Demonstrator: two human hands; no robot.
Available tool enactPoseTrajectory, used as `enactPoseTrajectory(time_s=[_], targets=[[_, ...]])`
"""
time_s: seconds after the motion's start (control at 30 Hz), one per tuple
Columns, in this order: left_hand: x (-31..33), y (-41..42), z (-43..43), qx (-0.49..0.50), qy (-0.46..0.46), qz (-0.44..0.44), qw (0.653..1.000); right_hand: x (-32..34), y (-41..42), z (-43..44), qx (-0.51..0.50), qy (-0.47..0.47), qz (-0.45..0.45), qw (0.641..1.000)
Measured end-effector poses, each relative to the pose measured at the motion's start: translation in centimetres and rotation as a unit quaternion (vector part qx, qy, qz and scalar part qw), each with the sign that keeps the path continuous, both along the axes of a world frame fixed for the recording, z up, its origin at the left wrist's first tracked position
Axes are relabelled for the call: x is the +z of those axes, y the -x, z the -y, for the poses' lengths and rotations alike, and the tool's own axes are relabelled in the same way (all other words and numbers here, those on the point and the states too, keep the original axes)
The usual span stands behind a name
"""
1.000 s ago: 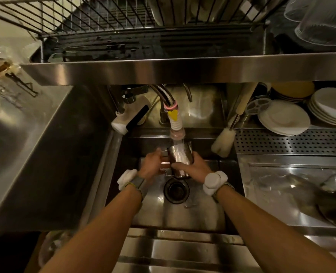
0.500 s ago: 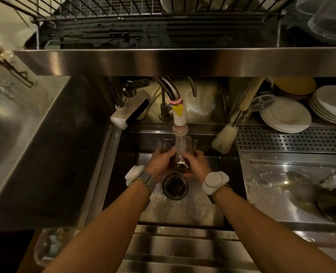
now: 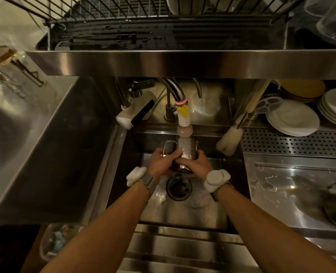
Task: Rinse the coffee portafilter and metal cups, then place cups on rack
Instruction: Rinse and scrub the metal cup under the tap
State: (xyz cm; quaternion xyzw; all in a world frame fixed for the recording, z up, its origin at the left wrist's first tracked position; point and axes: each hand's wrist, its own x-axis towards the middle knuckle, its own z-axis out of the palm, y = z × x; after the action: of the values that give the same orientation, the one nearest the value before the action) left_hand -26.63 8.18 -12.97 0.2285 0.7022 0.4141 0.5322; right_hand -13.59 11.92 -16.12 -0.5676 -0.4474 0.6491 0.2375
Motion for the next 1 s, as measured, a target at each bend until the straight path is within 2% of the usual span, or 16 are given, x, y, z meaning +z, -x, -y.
enactPoseTrajectory(time_s=[0.1,0.23,0.3,0.37,0.47,0.53,0.63,0.77,0.9,1.0], targets=[[0.5,0.0,-0.3,-0.015,-0.001,-0.032,0.999,0.2,-0.2,-0.5,-0.016,0.024,-0.028,0.999],[0.2,0.2,-0.3,-0.007,0.027,0.006,1.000,0.1,-0.9,-0.9,-0.063,0.108,-0.054,0.991],[0.0,-0.1,-0.4,-0.056,0.070,-0.004,0.996,-0.1,-1.0,-0.6,-0.055,0.123,-0.072,0.988],[-0.1,-0.7,-0.5,-0.110,0.103,0.022,0.988,-0.4,-0.9,-0.3,-0.045,0.134,-0.086,0.986],[-0.1,-1.8,-0.7,-0.094,0.059,0.062,0.992,-0.4,-0.9,-0.5,-0.040,0.114,-0.060,0.991],[-0.4,-1.8,-1.4,-0.087,0.015,0.016,0.996,-0.4,-1.2,-1.0,-0.018,0.082,-0.023,0.996],[-0.5,-1.5,-1.9,-0.112,-0.022,-0.033,0.993,-0.3,-1.4,-1.0,-0.005,0.057,-0.024,0.998],[-0.7,-0.5,-1.4,-0.109,0.023,0.008,0.994,-0.3,-1.2,-0.4,-0.008,0.050,-0.015,0.999],[0.2,0.0,-1.7,-0.070,0.093,0.010,0.993,0.3,-0.5,-1.0,-0.030,0.053,0.019,0.998],[0.1,-0.2,-1.3,-0.074,0.071,0.031,0.994,0.3,-0.8,-0.6,-0.045,0.045,0.000,0.998]])
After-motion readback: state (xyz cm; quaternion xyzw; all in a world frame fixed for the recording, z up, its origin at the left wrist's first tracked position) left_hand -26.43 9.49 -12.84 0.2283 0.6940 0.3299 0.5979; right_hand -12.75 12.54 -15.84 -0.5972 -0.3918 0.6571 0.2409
